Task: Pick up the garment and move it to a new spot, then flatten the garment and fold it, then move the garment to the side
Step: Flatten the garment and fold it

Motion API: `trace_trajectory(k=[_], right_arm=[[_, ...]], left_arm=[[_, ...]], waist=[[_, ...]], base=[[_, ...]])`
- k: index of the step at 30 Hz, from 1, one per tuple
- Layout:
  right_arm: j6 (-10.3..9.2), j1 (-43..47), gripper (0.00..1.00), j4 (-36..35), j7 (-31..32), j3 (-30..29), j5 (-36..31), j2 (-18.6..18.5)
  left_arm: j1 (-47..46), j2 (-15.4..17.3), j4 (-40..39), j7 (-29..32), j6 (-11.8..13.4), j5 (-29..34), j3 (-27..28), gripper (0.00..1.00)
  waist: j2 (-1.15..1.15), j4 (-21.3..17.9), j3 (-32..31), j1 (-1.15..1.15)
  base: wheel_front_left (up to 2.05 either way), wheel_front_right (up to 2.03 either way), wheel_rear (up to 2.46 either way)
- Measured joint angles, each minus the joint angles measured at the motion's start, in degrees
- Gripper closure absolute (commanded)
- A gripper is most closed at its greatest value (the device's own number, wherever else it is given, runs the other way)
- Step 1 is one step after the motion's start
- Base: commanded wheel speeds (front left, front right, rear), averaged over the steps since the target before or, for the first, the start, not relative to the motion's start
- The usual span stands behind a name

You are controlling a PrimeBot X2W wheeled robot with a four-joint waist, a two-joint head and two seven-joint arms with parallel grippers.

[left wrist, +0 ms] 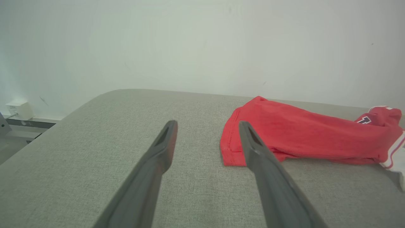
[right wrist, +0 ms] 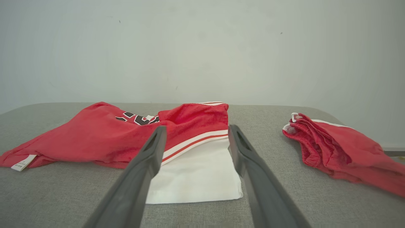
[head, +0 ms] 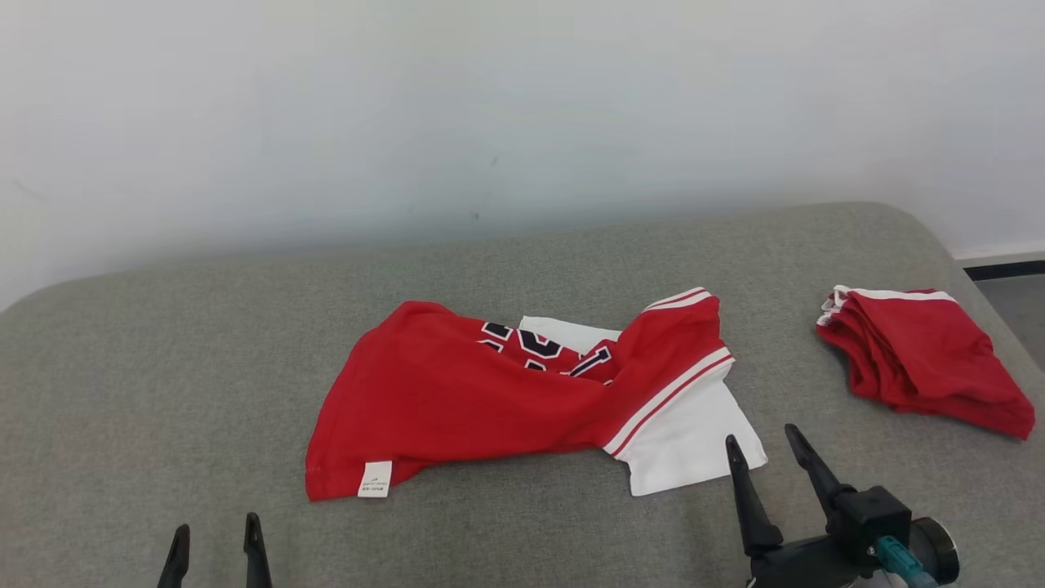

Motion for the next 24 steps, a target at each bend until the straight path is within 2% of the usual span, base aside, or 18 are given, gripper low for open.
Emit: trace_trajectory(k=[12, 24], right_arm=[[0.00, 1.87, 0.00, -1.92, 0.24, 1.87, -0.18, 0.91], [0.00, 2.22, 0.00, -3.16, 1.88, 0.89, 0.62, 1.19]], left_arm=[[1.26, 0.00, 1.05, 0.00, 0.03, 0.42, 0.09, 0.00], [1.31, 0.00, 1.04, 0.00, 0.51, 0.60, 0.00, 0.00]], waist=[[0.00, -0.39, -0.62, 0.01], [0.00, -0.40, -0.17, 0.01]], base=[[0.00, 0.00, 0.00], [0.00, 0.00, 0.00]])
